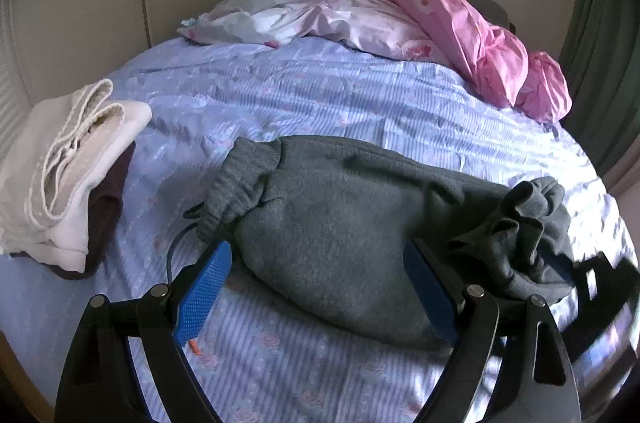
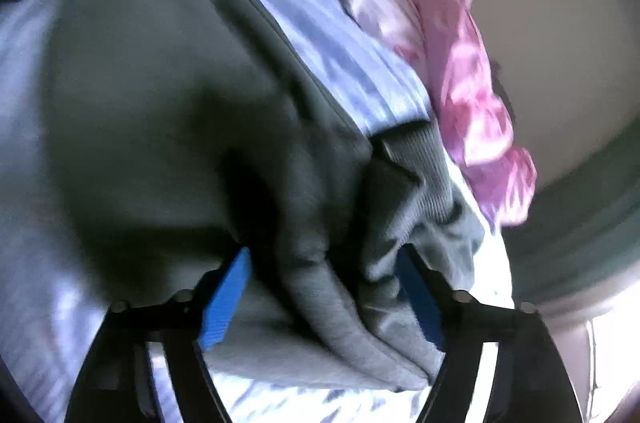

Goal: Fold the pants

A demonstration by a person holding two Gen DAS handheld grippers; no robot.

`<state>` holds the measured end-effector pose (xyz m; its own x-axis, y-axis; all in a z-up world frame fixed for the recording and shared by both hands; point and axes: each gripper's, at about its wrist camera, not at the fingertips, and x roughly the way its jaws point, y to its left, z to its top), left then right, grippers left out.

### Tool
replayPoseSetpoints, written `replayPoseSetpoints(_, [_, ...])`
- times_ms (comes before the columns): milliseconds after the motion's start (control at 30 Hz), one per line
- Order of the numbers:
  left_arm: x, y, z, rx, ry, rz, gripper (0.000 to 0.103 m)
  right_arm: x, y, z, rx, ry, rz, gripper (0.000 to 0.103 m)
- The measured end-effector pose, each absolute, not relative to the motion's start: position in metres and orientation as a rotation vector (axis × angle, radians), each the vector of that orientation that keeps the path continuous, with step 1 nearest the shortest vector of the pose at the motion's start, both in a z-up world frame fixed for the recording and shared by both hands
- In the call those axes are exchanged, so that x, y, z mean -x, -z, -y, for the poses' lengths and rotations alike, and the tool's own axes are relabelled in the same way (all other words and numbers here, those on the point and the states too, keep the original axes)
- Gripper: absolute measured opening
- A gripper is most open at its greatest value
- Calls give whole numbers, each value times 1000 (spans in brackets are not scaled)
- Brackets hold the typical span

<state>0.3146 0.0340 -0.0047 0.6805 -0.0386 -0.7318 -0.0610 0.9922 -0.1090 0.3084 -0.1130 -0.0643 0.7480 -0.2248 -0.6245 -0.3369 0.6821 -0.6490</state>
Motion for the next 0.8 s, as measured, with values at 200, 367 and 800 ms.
replayPoseSetpoints(200, [-320, -1, -9, 40, 136, -814, 88, -250, 32, 114, 878, -147, -608, 76])
replayPoseSetpoints(367, [-337, -10, 46, 7, 351, -821, 88, -274, 1, 207, 516, 52, -654, 76])
replayPoseSetpoints(800, [-427, 35, 135, 183, 525, -1081, 76, -323, 30, 332, -119, 42, -861, 76])
